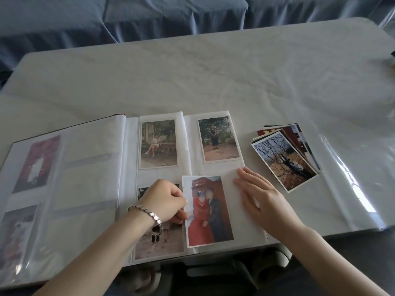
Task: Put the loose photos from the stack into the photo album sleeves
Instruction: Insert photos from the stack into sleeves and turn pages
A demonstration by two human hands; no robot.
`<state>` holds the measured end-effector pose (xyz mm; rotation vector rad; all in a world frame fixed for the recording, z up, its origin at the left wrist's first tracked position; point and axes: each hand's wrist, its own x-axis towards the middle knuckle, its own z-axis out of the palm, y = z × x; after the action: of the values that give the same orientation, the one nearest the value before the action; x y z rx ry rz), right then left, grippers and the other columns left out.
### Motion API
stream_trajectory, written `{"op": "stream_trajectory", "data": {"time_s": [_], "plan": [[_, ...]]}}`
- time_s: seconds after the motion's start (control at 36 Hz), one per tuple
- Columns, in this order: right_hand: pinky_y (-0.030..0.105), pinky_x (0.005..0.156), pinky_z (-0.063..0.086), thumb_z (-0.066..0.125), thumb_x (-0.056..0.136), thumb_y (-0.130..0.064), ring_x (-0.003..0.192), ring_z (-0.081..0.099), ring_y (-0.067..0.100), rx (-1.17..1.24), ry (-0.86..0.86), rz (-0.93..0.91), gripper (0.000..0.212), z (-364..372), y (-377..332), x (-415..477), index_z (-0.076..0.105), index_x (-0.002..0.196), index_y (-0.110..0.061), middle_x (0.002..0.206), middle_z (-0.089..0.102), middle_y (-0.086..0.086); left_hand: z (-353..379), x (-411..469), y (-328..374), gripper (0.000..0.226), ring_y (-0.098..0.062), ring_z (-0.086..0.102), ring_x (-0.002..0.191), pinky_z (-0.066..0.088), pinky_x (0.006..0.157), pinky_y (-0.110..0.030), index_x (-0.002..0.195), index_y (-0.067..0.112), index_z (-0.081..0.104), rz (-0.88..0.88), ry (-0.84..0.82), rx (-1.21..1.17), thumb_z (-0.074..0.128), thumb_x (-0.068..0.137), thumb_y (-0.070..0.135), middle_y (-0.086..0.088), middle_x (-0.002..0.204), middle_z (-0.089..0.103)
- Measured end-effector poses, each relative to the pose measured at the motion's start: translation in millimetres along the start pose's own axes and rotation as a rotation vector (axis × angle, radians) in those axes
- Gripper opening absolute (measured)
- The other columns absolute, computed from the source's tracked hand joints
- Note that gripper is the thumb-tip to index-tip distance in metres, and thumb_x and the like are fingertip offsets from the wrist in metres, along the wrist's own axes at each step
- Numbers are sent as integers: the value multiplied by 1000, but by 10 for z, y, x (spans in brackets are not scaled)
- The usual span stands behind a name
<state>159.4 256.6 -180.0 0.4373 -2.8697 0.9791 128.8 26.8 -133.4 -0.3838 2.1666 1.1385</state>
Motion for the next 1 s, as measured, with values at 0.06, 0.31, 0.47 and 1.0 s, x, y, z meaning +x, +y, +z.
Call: {"op": "stream_trajectory", "data": {"time_s": [0.06, 0.31, 0.47, 1.0], "plan": [[35, 102, 37, 66, 81, 4, 127, 44, 21, -4, -28, 9, 33, -20, 4, 3, 68, 112, -5, 129, 57, 9, 39, 1, 31, 23, -18, 68, 54, 55, 49, -25, 64, 1, 59, -5, -7, -64, 54, 87, -3, -10, 50, 64], [4, 106, 16, 48, 92, 3, 134, 32, 8, 17, -149, 49, 35, -104, 17, 26, 60, 123, -7, 137, 48, -1, 252, 17, 114, 27, -10, 67, 51, 55, 54, -22, 67, 6, 61, 85, -91, 168, 54, 93, 11, 0, 50, 66], [4, 106, 17, 48, 93, -2, 132, 34, 6, 58, -132, 72, 32, -106, 25, 46, 62, 121, -9, 134, 47, -6, 327, 25, 189, 31, -3, 62, 47, 41, 44, -7, 64, 7, 61, 103, -93, 204, 51, 93, 6, 6, 44, 61], [21, 108, 25, 36, 88, 8, 134, 32, 5, -124, -329, 127, 59, -284, 69, 636, 44, 138, -23, 148, 35, -12, 379, -40, 127, 22, -11, 68, 56, 52, 52, -17, 62, 15, 66, 130, 24, 136, 69, 84, 17, 0, 58, 69]]}}
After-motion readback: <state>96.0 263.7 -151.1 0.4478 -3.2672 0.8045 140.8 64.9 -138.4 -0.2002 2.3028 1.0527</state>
